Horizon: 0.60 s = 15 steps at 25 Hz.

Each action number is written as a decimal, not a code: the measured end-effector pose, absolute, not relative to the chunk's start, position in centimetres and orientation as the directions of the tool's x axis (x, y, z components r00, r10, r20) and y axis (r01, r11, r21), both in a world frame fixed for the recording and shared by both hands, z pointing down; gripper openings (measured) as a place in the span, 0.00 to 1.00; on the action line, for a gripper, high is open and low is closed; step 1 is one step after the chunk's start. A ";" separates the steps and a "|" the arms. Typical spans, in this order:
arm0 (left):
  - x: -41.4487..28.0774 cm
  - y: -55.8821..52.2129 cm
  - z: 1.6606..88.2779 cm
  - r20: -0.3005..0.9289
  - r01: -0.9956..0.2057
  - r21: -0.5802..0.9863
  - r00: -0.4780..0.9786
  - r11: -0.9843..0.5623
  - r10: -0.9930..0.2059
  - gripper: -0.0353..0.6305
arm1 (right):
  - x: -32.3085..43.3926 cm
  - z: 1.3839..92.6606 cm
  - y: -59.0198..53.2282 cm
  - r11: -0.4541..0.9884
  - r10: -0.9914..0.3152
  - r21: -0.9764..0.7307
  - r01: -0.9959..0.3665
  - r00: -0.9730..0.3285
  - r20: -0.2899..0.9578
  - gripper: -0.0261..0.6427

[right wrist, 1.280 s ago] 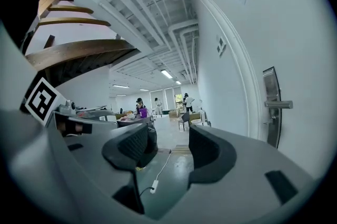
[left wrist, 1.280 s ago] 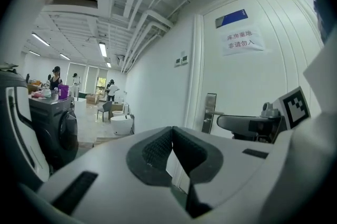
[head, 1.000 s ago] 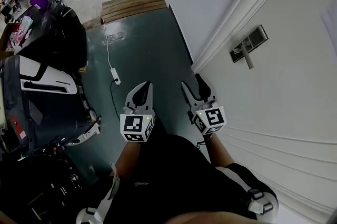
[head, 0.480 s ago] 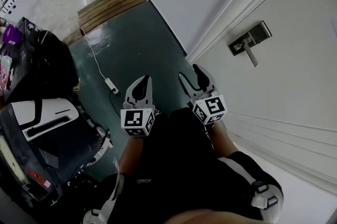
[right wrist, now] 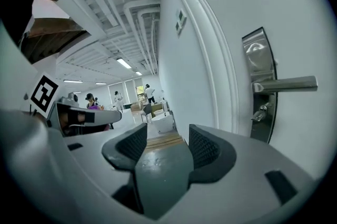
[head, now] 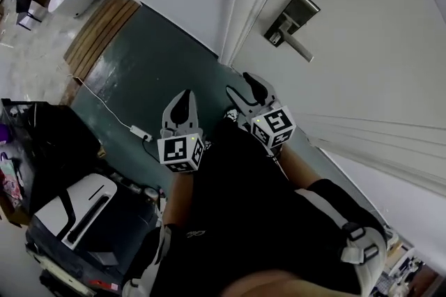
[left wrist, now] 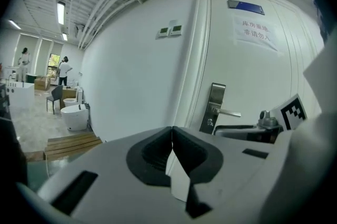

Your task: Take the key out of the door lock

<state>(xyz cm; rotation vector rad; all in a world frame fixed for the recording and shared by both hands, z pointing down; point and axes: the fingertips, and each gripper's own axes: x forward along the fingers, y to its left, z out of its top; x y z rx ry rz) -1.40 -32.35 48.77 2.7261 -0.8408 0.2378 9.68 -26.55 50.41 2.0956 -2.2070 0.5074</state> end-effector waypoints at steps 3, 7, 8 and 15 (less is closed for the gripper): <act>3.0 -33.2 49.0 0.249 -0.504 0.206 0.856 -0.839 -0.453 0.09 | 12.7 50.9 -26.8 -0.038 -0.964 -0.218 -0.975 -0.022 0.266 0.41; 9.1 -34.0 49.9 0.277 -0.418 0.195 0.891 -0.887 -0.359 0.09 | 16.2 52.2 -26.8 -0.098 -0.963 -0.269 -0.958 0.024 0.269 0.41; 10.5 -34.0 50.1 0.287 -0.398 0.191 0.897 -0.897 -0.336 0.09 | 17.0 52.5 -26.7 -0.112 -0.963 -0.280 -0.953 0.034 0.269 0.41; 17.4 -33.1 51.9 0.360 -0.303 0.164 0.904 -0.939 -0.229 0.09 | 22.0 53.9 -25.4 -0.192 -0.960 -0.337 -0.922 0.106 0.258 0.40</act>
